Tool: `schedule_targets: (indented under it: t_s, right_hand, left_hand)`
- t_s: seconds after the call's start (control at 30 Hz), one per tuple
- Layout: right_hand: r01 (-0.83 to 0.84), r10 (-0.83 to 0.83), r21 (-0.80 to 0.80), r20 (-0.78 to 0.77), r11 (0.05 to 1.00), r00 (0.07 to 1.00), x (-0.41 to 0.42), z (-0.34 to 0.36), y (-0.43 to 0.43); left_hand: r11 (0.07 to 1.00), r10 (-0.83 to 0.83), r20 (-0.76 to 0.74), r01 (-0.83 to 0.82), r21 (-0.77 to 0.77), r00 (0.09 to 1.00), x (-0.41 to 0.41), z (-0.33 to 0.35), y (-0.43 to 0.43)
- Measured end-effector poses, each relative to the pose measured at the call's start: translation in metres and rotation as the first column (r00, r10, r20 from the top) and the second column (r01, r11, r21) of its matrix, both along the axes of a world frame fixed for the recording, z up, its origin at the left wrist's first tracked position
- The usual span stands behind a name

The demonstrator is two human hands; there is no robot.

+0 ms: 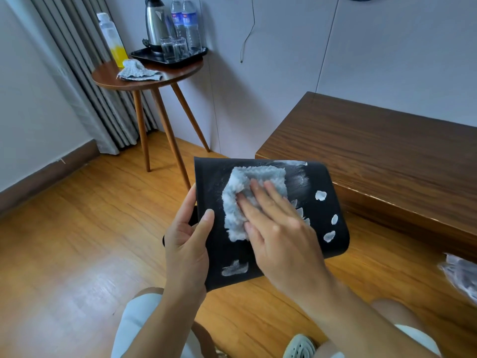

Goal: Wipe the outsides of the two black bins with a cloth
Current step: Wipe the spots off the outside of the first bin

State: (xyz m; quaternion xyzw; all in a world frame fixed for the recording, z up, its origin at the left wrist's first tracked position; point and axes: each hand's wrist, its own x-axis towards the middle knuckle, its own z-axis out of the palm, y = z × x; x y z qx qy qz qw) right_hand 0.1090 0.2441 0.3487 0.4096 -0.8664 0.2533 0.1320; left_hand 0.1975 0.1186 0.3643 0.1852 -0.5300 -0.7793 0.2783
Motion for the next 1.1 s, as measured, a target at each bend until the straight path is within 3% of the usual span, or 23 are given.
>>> schedule_targets:
  t_s: [0.23, 0.43, 0.53, 0.6, 0.73, 0.97, 1.1]
  right_hand:
    - [0.173, -0.176, 0.061, 0.063, 0.983, 0.982, -0.031, 0.008, 0.013]
    - [-0.076, 0.078, 0.157, -0.003, 0.985, 0.997, 0.017, 0.007, 0.001]
    - [-0.115, 0.126, 0.160, -0.059, 0.980, 0.990, 0.011, 0.010, 0.007]
    - [-0.025, 0.032, 0.116, -0.059, 0.993, 0.998, -0.012, 0.017, 0.009]
    - [0.186, -0.196, 0.099, 0.108, 0.978, 0.975, -0.049, 0.029, 0.008]
    - [-0.096, 0.096, 0.140, 0.007, 0.986, 0.995, 0.019, 0.016, -0.007]
    - [-0.008, 0.008, 0.119, 0.002, 0.993, 1.000, -0.011, 0.021, 0.000]
  left_hand:
    - [1.000, -0.008, -0.014, 0.007, -0.019, 1.000, 0.001, -0.001, 0.000]
    - [1.000, -0.008, -0.007, 0.008, 0.013, 1.000, -0.003, -0.003, -0.001]
    - [0.999, -0.018, -0.027, 0.019, 0.043, 0.999, 0.000, -0.001, -0.002]
    - [0.999, -0.031, -0.028, 0.032, 0.035, 0.999, 0.002, 0.000, -0.002]
    - [0.999, -0.044, -0.045, 0.043, -0.020, 0.998, 0.002, 0.003, 0.001]
    - [1.000, -0.011, -0.034, 0.012, 0.022, 0.999, 0.001, -0.001, -0.001]
    - [0.999, 0.004, -0.050, -0.002, 0.043, 0.999, 0.007, 0.001, 0.001]
